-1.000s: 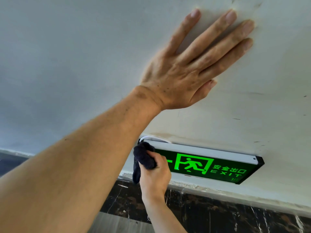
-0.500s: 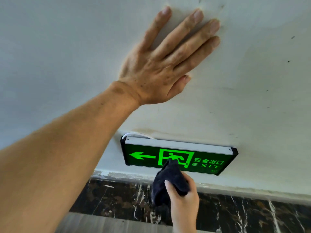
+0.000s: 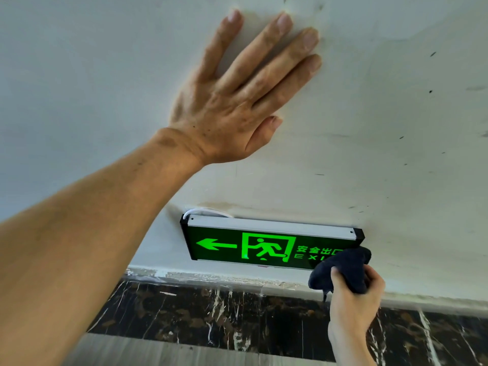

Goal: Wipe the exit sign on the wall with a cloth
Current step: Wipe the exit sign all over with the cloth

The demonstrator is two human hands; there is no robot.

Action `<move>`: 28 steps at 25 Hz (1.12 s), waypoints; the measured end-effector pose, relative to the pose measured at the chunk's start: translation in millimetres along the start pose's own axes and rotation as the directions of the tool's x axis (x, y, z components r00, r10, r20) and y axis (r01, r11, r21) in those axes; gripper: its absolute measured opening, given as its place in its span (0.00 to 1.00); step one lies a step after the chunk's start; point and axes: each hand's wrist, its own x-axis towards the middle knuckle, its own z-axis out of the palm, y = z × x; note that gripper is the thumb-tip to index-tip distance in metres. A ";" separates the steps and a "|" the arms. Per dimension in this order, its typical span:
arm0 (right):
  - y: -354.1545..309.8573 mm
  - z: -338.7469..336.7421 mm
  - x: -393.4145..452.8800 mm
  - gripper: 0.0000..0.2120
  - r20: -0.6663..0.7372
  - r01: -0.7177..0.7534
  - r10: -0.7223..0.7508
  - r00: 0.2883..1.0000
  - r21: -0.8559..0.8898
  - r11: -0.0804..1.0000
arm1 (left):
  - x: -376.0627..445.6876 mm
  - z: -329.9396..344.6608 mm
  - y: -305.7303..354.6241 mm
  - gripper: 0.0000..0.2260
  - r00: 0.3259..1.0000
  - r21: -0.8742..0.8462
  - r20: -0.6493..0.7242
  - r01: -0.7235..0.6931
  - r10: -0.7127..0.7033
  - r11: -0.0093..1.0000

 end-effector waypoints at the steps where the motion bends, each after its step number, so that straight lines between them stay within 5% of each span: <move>1: -0.2 2.7 -0.2 0.24 0.013 0.006 -0.005 1.000 -0.010 1.000 | 0.2 0.1 0.3 0.30 1.000 -0.004 -0.001 -0.001 0.001 1.000; 28: 3.3 104.9 -109.3 0.14 0.348 0.257 -0.166 0.923 -0.235 0.937 | 3.5 -1.4 3.0 0.30 0.999 -0.137 -0.017 0.031 -0.033 0.990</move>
